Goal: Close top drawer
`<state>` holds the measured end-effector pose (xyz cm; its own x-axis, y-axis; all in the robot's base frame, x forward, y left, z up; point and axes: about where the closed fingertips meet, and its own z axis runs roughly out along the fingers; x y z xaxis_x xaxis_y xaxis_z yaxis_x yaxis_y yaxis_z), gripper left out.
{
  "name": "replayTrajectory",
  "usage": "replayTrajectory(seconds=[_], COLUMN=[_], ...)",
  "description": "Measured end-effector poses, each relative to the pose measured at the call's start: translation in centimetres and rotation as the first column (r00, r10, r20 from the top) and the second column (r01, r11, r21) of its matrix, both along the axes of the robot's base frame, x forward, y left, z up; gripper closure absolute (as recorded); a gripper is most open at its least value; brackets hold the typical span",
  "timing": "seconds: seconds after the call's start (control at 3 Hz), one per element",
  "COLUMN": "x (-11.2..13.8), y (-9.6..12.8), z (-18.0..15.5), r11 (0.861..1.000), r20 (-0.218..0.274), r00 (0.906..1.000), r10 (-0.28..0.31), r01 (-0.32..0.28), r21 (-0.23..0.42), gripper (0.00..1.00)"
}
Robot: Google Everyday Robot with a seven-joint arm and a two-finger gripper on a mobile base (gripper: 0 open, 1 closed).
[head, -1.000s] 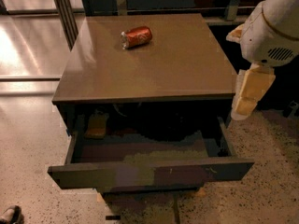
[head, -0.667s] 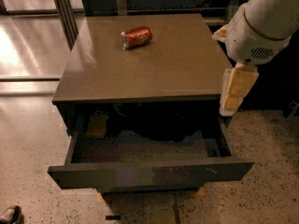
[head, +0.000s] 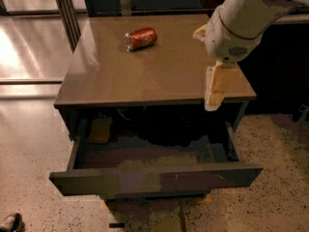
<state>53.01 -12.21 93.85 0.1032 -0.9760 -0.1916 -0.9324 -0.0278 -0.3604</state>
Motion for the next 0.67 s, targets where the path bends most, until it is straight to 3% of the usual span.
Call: replayTrajectory(seconds=[0.67], x=[3.6], y=[4.4], z=[-0.3], r11=[0.994], r20=[0.081], r00=[0.9912], r10=[0.104], r01=[-0.106], r21=[0.013], gripper=[0.0])
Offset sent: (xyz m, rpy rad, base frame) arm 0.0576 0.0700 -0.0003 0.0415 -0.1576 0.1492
